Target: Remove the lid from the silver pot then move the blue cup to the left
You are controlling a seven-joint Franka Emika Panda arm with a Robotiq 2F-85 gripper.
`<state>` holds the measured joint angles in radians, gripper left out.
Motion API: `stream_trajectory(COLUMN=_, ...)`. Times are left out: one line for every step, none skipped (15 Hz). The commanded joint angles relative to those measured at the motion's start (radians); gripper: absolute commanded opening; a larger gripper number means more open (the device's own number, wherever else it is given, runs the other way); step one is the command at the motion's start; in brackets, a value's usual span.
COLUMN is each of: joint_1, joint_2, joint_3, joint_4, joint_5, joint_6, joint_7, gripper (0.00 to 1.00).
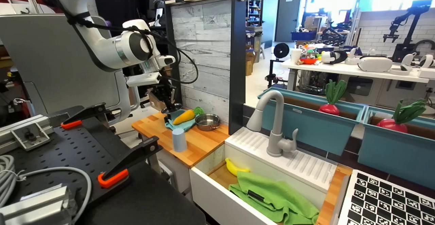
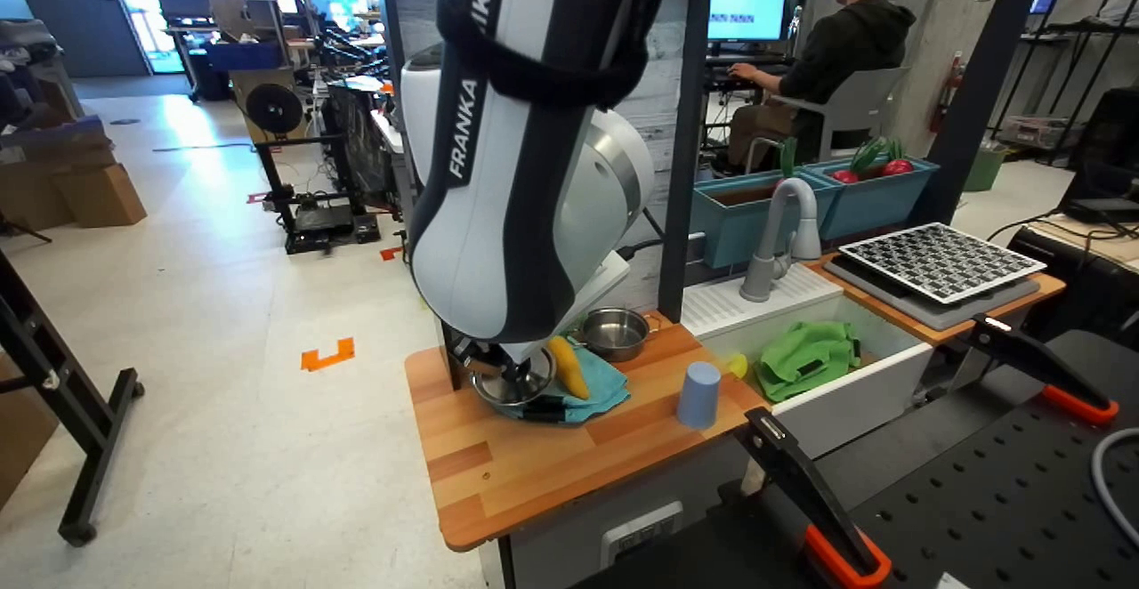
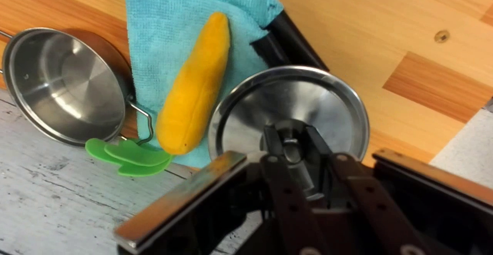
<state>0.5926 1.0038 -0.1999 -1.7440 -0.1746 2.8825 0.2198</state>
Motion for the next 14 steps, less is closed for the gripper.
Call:
stream_trajectory(joint_1=-0.037, joint_2=0.06, joint_3=0.02, joint_4=0.11, joint_5=-0.003, joint_6=-0.058, joint_7=-0.009, gripper=0.05)
stream_trajectory(joint_1=-0.044, joint_2=0.072, joint_3=0.022, joint_4=0.13, joint_5=-0.004, joint_6=-0.074, joint_7=-0.009, gripper=0.05)
stream_trajectory(joint_1=-0.048, joint_2=0.084, joint_3=0.021, joint_4=0.148, joint_5=-0.006, joint_6=-0.086, joint_7=-0.005, gripper=0.05)
stream_trajectory(joint_1=-0.055, joint_2=0.096, joint_3=0.023, joint_4=0.168, joint_5=-0.007, joint_6=-0.101, joint_7=-0.005, gripper=0.05)
stream_trajectory(joint_1=-0.063, joint_2=0.104, joint_3=0.027, joint_4=0.184, joint_5=-0.009, joint_6=-0.12, joint_7=-0.006, gripper=0.05)
stream_trajectory(joint_1=-0.069, joint_2=0.115, joint_3=0.029, joint_4=0.201, joint_5=-0.011, joint_6=-0.131, joint_7=-0.006, gripper=0.05)
stream_trajectory(joint_1=-0.073, joint_2=0.125, joint_3=0.032, joint_4=0.215, joint_5=-0.012, joint_6=-0.143, joint_7=-0.005, gripper=0.05)
stream_trajectory(joint_1=-0.076, joint_2=0.135, joint_3=0.033, joint_4=0.229, joint_5=-0.016, joint_6=-0.155, joint_7=-0.004, gripper=0.05)
stream_trajectory(joint_1=-0.076, joint_2=0.144, joint_3=0.033, joint_4=0.241, joint_5=-0.019, joint_6=-0.163, joint_7=-0.001, gripper=0.05)
stream_trajectory(joint_1=-0.072, joint_2=0.152, joint_3=0.03, joint_4=0.25, joint_5=-0.022, joint_6=-0.167, joint_7=0.003, gripper=0.05)
stream_trajectory(joint_1=-0.069, joint_2=0.157, joint_3=0.029, joint_4=0.258, joint_5=-0.024, joint_6=-0.176, joint_7=0.006, gripper=0.45)
stream_trajectory(joint_1=-0.068, joint_2=0.162, joint_3=0.031, joint_4=0.266, joint_5=-0.025, joint_6=-0.181, joint_7=0.006, gripper=0.46)
stream_trajectory(joint_1=-0.067, joint_2=0.166, joint_3=0.032, joint_4=0.271, joint_5=-0.026, joint_6=-0.185, joint_7=0.007, gripper=0.53)
stream_trajectory(joint_1=-0.066, joint_2=0.168, joint_3=0.031, joint_4=0.274, joint_5=-0.027, joint_6=-0.184, joint_7=0.009, gripper=0.59)
